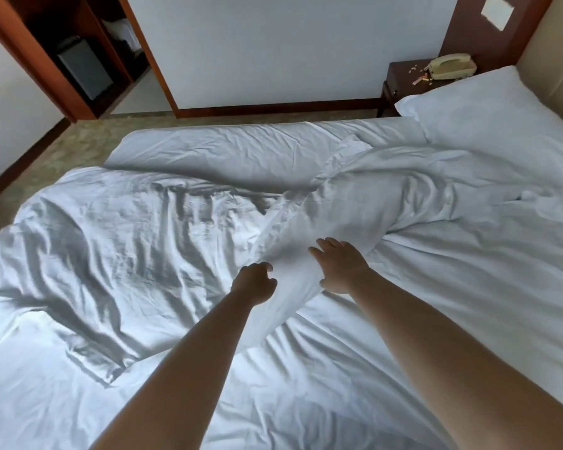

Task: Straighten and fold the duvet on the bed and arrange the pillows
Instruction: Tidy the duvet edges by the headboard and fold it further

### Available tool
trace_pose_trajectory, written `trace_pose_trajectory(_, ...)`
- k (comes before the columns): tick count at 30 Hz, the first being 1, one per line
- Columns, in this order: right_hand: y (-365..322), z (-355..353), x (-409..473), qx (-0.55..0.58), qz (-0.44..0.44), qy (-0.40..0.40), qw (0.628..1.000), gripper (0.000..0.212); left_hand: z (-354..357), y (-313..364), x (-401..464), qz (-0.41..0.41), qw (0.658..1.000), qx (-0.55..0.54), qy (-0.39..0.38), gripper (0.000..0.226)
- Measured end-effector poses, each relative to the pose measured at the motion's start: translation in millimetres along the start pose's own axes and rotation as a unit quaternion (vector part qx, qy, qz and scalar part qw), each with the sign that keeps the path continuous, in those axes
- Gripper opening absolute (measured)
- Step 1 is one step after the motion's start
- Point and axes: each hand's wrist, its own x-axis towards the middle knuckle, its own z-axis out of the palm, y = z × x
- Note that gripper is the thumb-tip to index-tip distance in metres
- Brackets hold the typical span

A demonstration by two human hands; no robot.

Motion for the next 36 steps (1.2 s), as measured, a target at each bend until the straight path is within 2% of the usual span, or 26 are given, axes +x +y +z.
trace_pose_trajectory(8, 13.0, 15.8, 43.1, 0.012, -0.029, -0.039, 0.999, 0.068, 6.0, 0.3, 56.9, -0.036, 0.996, -0.082, 0.015, 0.047)
trace_pose_trajectory(10, 15.7, 20.6, 51.2, 0.03, -0.029, -0.039, 0.998, 0.067, 8.2, 2.3, 72.9, -0.052, 0.993, -0.102, 0.023, 0.058)
trace_pose_trajectory(12, 18.1, 26.4, 54.5, 0.041, -0.029, -0.043, 0.998, 0.067, 10.9, 3.0, 86.5, -0.086, 0.984, -0.157, 0.02, 0.082)
trace_pose_trajectory(13, 19.4, 28.8, 54.7, 0.045, -0.029, -0.045, 0.998, 0.068, 10.5, 4.4, 90.1, -0.11, 0.97, -0.219, 0.003, 0.095)
trace_pose_trajectory(15, 21.6, 31.9, 54.2, 0.058, -0.027, -0.047, 0.997, 0.069, 9.4, 6.6, 94.7, -0.151, 0.916, -0.367, -0.055, 0.107)
trace_pose_trajectory(16, 21.8, 32.1, 53.1, 0.068, -0.023, -0.045, 0.996, 0.07, 7.8, 8.5, 95.1, -0.157, 0.891, -0.416, -0.085, 0.102)
trace_pose_trajectory(17, 21.5, 31.1, 51.8, 0.081, -0.017, -0.038, 0.996, 0.071, 5.3, 10.6, 95.9, -0.147, 0.883, -0.432, -0.112, 0.087)
trace_pose_trajectory(19, 22.2, 23.0, 50.0, 0.087, -0.01, 0.0, 0.996, 0.077, -2.6, 20.9, 93.8, -0.075, 0.911, -0.384, -0.126, 0.06)
trace_pose_trajectory(20, 23.6, 15.9, 49.6, 0.075, -0.012, 0.025, 0.997, 0.08, -8.0, 29.9, 88.8, -0.024, 0.931, -0.341, -0.126, 0.054)
trace_pose_trajectory(22, 28.4, -0.8, 50.6, 0.032, -0.016, 0.057, 0.998, 0.086, -16.3, 50.6, 74.5, 0.081, 0.958, -0.233, -0.145, 0.047)
trace_pose_trajectory(24, 32.0, -16.5, 49.7, -0.049, -0.042, 0.056, 0.996, 0.09, -23.4, 70.2, 54.5, 0.178, 0.963, -0.112, -0.171, 0.047)
trace_pose_trajectory(26, 30.7, -28.6, 41.2, -0.171, -0.088, 0.013, 0.981, 0.069, -29.2, 81.3, 36.5, 0.247, 0.949, -0.009, -0.194, 0.053)
trace_pose_trajectory(28, 28.2, -37.2, 22.6, -0.253, -0.087, -0.087, 0.96, 0.052, -33.0, 83.2, 18.6, 0.265, 0.941, 0.044, -0.205, 0.05)
trace_pose_trajectory(30, 28.0, -44.1, 2.3, -0.305, -0.049, -0.151, 0.939, 0.047, -33.8, 79.9, -2.1, 0.26, 0.943, 0.05, -0.203, 0.051)
trace_pose_trajectory(33, 34.1, -53.1, -27.8, -0.335, 0.0, -0.113, 0.936, 0.033, -26.9, 75.2, -33.2, 0.258, 0.946, 0.006, -0.197, 0.063)
trace_pose_trajectory(36, 31.5, -70.8, -71.7, -0.314, 0.079, -0.11, 0.94, 0.026, -25.1, 74.3, -57.9, 0.284, 0.944, -0.045, -0.163, 0.053)
